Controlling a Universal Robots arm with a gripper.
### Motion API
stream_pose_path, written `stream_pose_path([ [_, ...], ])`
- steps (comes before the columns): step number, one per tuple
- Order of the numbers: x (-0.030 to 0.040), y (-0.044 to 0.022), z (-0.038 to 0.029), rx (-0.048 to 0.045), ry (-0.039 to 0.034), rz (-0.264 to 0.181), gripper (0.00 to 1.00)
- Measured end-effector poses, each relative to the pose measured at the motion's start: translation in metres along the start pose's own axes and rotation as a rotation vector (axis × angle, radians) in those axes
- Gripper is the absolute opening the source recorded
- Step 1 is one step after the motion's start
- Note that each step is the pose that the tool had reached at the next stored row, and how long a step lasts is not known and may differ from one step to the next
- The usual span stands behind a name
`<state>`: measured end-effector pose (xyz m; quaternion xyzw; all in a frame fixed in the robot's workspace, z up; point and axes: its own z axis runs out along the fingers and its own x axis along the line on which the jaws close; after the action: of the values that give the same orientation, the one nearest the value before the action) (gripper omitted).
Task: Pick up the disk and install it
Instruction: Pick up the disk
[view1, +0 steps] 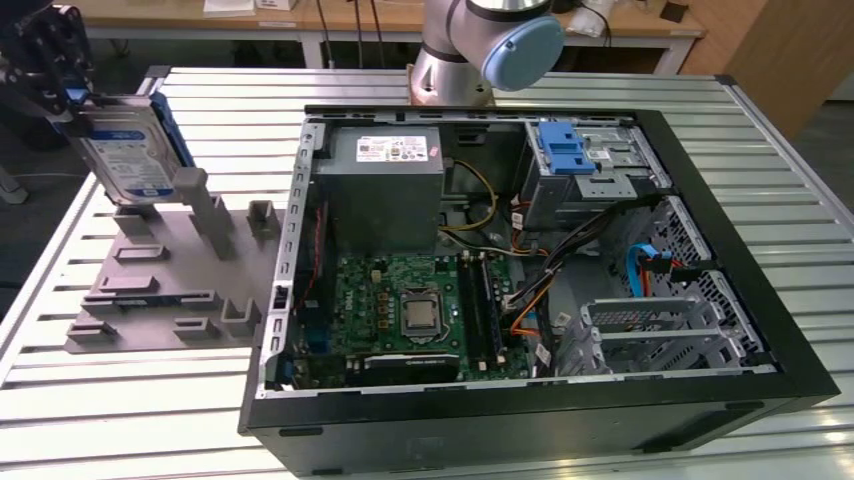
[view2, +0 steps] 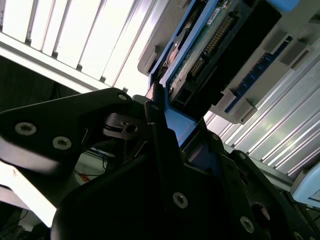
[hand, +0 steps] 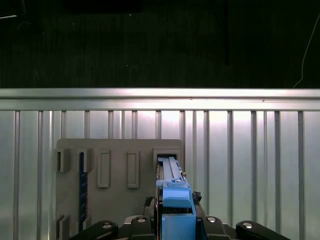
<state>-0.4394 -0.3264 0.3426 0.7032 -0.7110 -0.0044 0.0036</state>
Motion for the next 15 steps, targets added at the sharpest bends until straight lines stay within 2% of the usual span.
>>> stream_pose_path([
  [15,0.0000,0.0000,-0.0035,0.0000,0.0000,0.000,0.36],
])
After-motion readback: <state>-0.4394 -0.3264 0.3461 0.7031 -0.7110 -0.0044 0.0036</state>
